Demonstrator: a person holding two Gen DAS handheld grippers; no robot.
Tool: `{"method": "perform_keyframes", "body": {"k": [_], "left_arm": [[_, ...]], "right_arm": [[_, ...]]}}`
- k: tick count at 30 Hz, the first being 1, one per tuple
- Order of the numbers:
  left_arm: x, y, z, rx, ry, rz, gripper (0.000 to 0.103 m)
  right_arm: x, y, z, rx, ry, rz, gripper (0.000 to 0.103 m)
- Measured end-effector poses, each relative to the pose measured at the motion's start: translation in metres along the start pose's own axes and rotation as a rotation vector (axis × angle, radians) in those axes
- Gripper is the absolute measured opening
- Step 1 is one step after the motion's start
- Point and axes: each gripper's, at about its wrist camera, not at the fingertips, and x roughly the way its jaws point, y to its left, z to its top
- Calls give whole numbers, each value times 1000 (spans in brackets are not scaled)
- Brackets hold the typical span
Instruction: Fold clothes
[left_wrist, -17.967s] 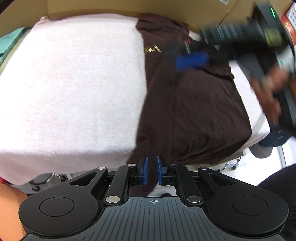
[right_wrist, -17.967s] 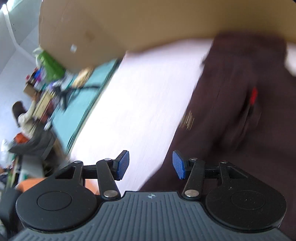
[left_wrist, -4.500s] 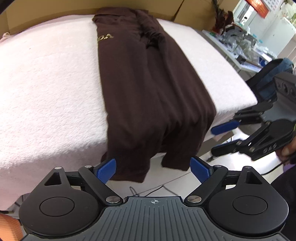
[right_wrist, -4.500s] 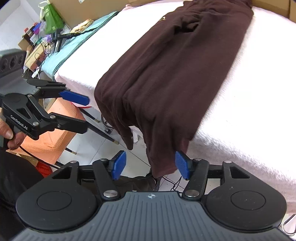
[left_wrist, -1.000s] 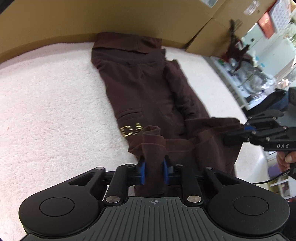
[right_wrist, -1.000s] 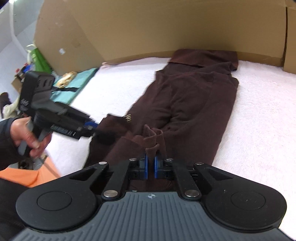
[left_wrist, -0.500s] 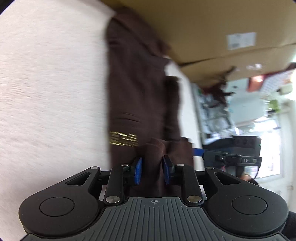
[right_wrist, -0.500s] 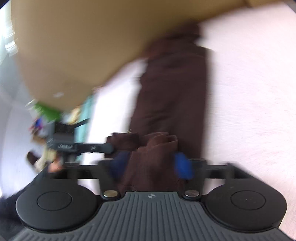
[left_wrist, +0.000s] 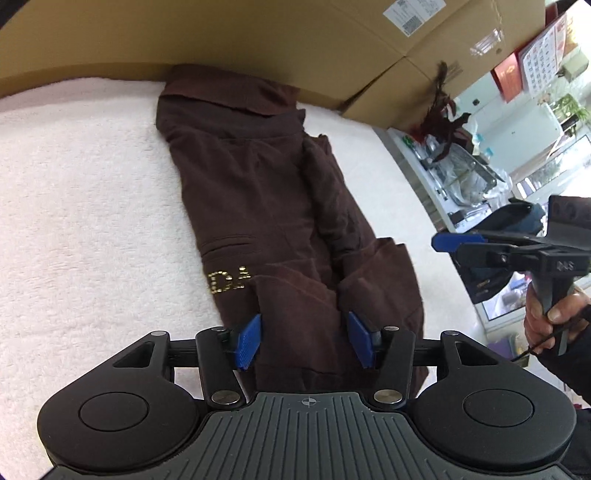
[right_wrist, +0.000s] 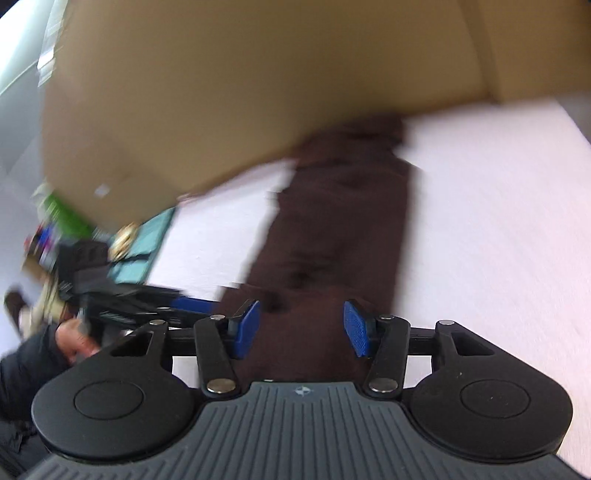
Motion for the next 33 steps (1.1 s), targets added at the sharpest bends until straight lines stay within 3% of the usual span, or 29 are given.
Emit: {"method": "perform_keyframes", "body": {"k": [5, 10, 16, 19, 24, 33], "left_arm": [[-7, -7, -23, 22, 18, 45, 76], [-16, -13, -55, 34, 45, 94, 77], [-10, -22, -87, 43, 77, 119, 77], [-4, -23, -96, 39, 93, 123, 77], [1, -25, -100, 57, 103, 131, 77], [3, -27, -103, 82, 113, 127, 77]], "right_arm": [[58, 48, 19, -288, 155, -6, 56], [110, 58, 26, -373, 285, 41, 47], [137, 67, 22, -503, 394, 14, 45], [137, 71, 18, -551, 417, -4, 39], [134, 75, 17, -581, 434, -20, 5], [129, 88, 40, -568, 366, 8, 4]]}}
